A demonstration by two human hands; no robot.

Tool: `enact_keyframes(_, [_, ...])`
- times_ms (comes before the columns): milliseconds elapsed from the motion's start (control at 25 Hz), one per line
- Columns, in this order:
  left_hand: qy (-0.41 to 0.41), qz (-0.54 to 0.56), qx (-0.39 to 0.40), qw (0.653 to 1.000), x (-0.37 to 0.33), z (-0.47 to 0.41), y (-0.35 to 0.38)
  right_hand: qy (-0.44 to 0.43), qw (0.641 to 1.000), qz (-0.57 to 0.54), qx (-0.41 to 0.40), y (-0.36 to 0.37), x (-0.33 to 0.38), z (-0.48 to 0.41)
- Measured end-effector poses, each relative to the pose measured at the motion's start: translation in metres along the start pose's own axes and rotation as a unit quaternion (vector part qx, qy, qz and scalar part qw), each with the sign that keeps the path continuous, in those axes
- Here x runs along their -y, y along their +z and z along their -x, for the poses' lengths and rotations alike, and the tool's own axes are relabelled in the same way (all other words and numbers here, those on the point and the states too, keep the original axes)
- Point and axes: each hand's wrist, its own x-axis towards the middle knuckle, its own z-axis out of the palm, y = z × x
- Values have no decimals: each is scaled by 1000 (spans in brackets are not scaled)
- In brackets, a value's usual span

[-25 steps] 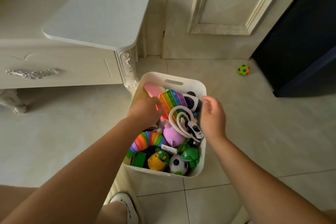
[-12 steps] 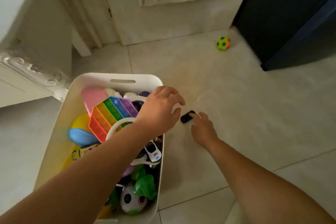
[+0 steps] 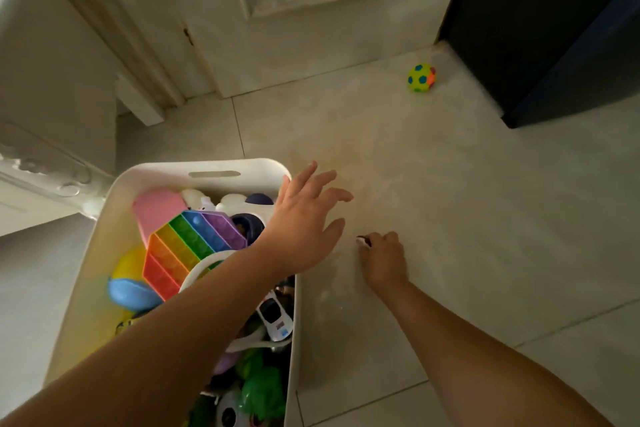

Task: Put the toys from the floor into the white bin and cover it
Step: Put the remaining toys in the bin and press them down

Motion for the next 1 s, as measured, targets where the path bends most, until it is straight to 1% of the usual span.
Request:
enact_keyframes(40, [-5, 42, -12, 999, 1, 2, -7, 16, 996, -82, -26, -14, 13, 3])
enact_keyframes(80, [-12, 74, -36, 997, 4, 7, -15, 5, 987, -151, -53, -30, 29, 8])
enact_keyframes(120, [-24, 96, -69, 993, 8, 17, -27, -29, 975, -206, -79, -48, 49, 19])
enact_keyframes(200, [-55, 120, -120, 984, 20, 41, -49, -124, 939, -299, -120, -82, 88, 49])
enact_keyframes(240, [-72, 118, -128, 982, 28, 56, -59, -168, 920, -331, -128, -95, 105, 69])
enact_keyframes(280, [-87, 106, -125, 983, 37, 71, -66, -204, 909, -345, -116, -102, 119, 89])
enact_keyframes(320, [-101, 87, -116, 984, 47, 89, -73, -232, 910, -334, -83, -105, 132, 110])
enact_keyframes(360, [-111, 66, -101, 986, 57, 104, -76, -253, 919, -302, -30, -104, 143, 128])
enact_keyframes(440, [-143, 29, -63, 987, 73, 132, -78, -271, 935, -198, 112, -94, 159, 157])
enact_keyframes(480, [-165, 26, -48, 985, 79, 144, -77, -271, 936, -138, 175, -88, 163, 168])
enact_keyframes(520, [-187, 37, -41, 981, 83, 157, -76, -270, 934, -82, 218, -82, 165, 178])
enact_keyframes(560, [-208, 57, -39, 976, 86, 167, -76, -267, 933, -44, 238, -79, 165, 185])
enact_keyframes(600, [-223, 77, -40, 971, 87, 175, -77, -264, 934, -26, 240, -77, 164, 189])
enact_keyframes(680, [-234, 96, -32, 967, 89, 187, -77, -260, 942, -31, 209, -79, 166, 194])
enact_keyframes(800, [-228, 78, -19, 970, 85, 196, -78, -253, 963, -9, 95, -79, 167, 190])
enact_keyframes(840, [-228, 80, -19, 970, 83, 196, -77, -252, 964, 10, 80, -75, 166, 187])
enact_keyframes(920, [-231, 124, -18, 965, 79, 192, -72, -252, 960, 42, 119, -60, 165, 187])
enact_keyframes(960, [-238, 161, -15, 958, 77, 189, -69, -254, 955, 80, 134, -49, 163, 188])
enact_keyframes(1000, [-248, 198, -19, 948, 75, 186, -66, -261, 949, 127, 123, -38, 161, 190])
